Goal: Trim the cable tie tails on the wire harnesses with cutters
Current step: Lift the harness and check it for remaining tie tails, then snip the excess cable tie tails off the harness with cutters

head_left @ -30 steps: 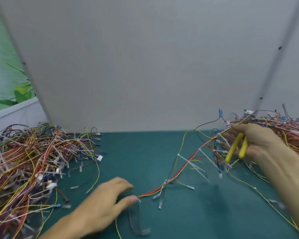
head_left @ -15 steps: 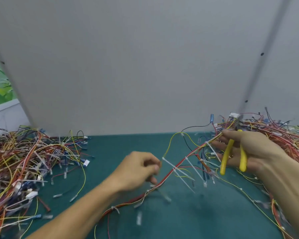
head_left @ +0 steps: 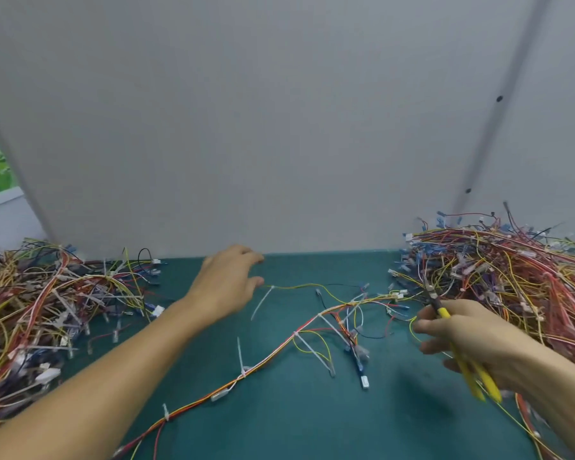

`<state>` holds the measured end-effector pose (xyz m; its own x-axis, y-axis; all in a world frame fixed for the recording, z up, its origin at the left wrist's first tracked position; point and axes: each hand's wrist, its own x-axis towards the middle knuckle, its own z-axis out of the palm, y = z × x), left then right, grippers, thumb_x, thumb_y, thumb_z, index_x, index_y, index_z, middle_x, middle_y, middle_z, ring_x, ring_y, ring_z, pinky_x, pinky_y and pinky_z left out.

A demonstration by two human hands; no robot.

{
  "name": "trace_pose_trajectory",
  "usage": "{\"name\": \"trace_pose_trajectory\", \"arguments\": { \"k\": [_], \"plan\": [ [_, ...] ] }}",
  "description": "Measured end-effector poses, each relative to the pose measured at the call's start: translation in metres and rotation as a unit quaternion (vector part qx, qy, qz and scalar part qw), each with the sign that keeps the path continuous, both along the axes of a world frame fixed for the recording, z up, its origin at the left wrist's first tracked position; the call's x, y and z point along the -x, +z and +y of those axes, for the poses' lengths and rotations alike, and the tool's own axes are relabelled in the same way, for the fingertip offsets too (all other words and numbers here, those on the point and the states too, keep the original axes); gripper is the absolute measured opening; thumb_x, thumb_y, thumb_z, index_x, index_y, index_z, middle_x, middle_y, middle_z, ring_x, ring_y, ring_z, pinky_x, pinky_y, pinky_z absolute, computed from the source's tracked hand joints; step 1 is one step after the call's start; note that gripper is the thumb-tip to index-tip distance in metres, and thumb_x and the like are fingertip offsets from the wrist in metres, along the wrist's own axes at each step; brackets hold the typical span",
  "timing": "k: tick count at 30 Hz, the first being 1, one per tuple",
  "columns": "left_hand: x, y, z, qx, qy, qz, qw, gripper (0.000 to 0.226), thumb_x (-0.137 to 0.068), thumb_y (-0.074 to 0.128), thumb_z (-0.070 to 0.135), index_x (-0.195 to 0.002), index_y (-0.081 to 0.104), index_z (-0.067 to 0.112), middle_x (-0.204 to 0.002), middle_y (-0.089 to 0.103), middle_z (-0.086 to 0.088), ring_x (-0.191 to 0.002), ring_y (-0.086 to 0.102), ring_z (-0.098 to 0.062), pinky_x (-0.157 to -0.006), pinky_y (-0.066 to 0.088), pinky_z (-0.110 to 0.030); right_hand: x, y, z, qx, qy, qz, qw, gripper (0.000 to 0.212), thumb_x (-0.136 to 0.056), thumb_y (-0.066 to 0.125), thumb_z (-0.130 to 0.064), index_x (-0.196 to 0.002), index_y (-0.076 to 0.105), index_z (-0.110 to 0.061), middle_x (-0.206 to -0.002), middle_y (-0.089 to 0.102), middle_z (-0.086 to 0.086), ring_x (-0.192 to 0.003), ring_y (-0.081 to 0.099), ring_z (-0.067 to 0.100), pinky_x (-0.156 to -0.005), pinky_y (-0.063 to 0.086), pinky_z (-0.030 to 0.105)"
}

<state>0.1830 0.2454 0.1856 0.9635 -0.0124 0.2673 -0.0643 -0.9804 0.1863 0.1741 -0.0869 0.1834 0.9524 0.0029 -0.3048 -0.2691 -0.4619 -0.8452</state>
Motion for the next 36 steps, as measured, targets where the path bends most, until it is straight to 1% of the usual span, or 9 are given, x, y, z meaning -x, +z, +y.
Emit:
{"name": "trace_pose_trajectory", "arguments": {
  "k": [4, 9, 13, 17, 22, 25, 28, 31, 36],
  "plan": [
    [0.071, -0.014, 0.008, -0.01, 0.045, 0.055, 0.997, 0.042, -0.092, 0.052, 0.048, -0.129, 0.05, 0.029, -0.125, 0.056, 0.005, -0.118, 0.052, -0.016, -0.097, 0.042, -0.032, -0.001, -0.014, 0.005, 0.237, 0.077, -0.172, 0.953, 0.009, -0.085, 0.066, -0.012, -0.086, 0.058, -0.016, -0.082, 0.063, 0.0, -0.08, 0.058, 0.023, -0.064, 0.036, 0.03],
    [0.142, -0.052, 0.009, -0.081, 0.12, 0.184, 0.972, 0.054, -0.085, 0.04, 0.07, -0.127, 0.039, 0.035, -0.127, 0.044, 0.014, -0.124, 0.041, -0.011, -0.098, 0.037, -0.031, -0.002, -0.053, 0.033, 0.257, 0.236, -0.284, 0.893, 0.02, -0.085, 0.068, -0.023, -0.102, 0.06, -0.016, -0.126, 0.053, -0.009, -0.116, 0.053, 0.017, -0.093, 0.039, 0.025],
    [0.15, -0.065, 0.013, -0.108, 0.111, 0.152, 0.976, 0.026, -0.099, 0.039, 0.034, -0.124, 0.044, 0.033, -0.12, 0.042, 0.011, -0.121, 0.04, -0.012, -0.093, 0.042, -0.029, 0.002, -0.067, 0.056, 0.334, 0.217, -0.27, 0.877, 0.017, -0.094, 0.048, -0.043, -0.091, 0.047, -0.026, -0.097, 0.058, -0.009, -0.098, 0.055, 0.023, -0.074, 0.041, 0.034],
    [0.137, -0.049, 0.027, -0.183, 0.053, 0.135, 0.972, 0.044, -0.085, 0.04, 0.002, -0.116, 0.051, 0.031, -0.106, 0.047, 0.01, -0.111, 0.05, -0.018, -0.074, 0.031, -0.03, 0.009, -0.032, 0.051, 0.321, 0.219, -0.241, 0.889, 0.006, -0.09, 0.052, -0.027, -0.088, 0.046, -0.024, -0.083, 0.056, -0.01, -0.086, 0.053, 0.025, -0.073, 0.047, 0.036],
    [0.125, -0.025, 0.036, -0.191, -0.159, 0.054, 0.967, 0.041, -0.073, 0.061, 0.004, -0.098, 0.063, 0.036, -0.097, 0.058, 0.015, -0.091, 0.055, -0.013, -0.075, 0.041, -0.026, 0.037, 0.022, 0.01, 0.339, 0.356, -0.163, 0.856, 0.006, -0.084, 0.057, -0.029, -0.089, 0.055, -0.032, -0.085, 0.063, -0.006, -0.079, 0.057, 0.009, -0.074, 0.048, 0.031],
    [0.129, -0.036, 0.024, -0.183, -0.203, 0.097, 0.957, 0.025, -0.068, 0.067, 0.018, -0.084, 0.067, 0.037, -0.085, 0.06, 0.017, -0.08, 0.058, -0.007, -0.069, 0.046, -0.021, 0.049, 0.02, 0.001, 0.337, 0.436, -0.079, 0.831, 0.017, -0.079, 0.059, -0.038, -0.096, 0.055, -0.036, -0.091, 0.062, -0.011, -0.079, 0.055, 0.002, -0.077, 0.047, 0.027],
    [0.136, -0.06, 0.022, -0.071, -0.167, 0.111, 0.977, 0.02, -0.094, 0.049, 0.03, -0.111, 0.06, 0.034, -0.115, 0.051, 0.018, -0.109, 0.046, -0.006, -0.094, 0.034, -0.021, 0.05, 0.01, -0.014, 0.29, 0.425, -0.049, 0.856, 0.038, -0.072, 0.068, -0.053, -0.108, 0.057, -0.047, -0.105, 0.06, -0.022, -0.091, 0.056, -0.005, -0.085, 0.047, 0.023],
    [0.154, -0.064, 0.028, 0.044, -0.12, 0.038, 0.991, 0.019, -0.092, 0.058, 0.04, -0.108, 0.064, 0.033, -0.115, 0.049, 0.024, -0.106, 0.045, 0.008, -0.094, 0.03, -0.01, 0.049, 0.01, -0.033, 0.206, 0.378, -0.075, 0.899, 0.068, -0.058, 0.066, -0.08, -0.119, 0.056, -0.052, -0.115, 0.061, -0.02, -0.099, 0.06, 0.0, -0.091, 0.047, 0.028],
    [0.156, -0.052, 0.057, 0.155, 0.026, -0.063, 0.986, 0.018, -0.093, 0.06, 0.015, -0.101, 0.071, 0.025, -0.102, 0.062, 0.023, -0.096, 0.055, 0.009, -0.084, 0.031, 0.001, 0.039, -0.003, -0.034, 0.12, 0.169, -0.224, 0.952, 0.027, -0.072, 0.074, -0.043, -0.098, 0.066, -0.047, -0.088, 0.069, -0.019, -0.074, 0.065, 0.007, -0.07, 0.048, 0.033]
  ]
}}
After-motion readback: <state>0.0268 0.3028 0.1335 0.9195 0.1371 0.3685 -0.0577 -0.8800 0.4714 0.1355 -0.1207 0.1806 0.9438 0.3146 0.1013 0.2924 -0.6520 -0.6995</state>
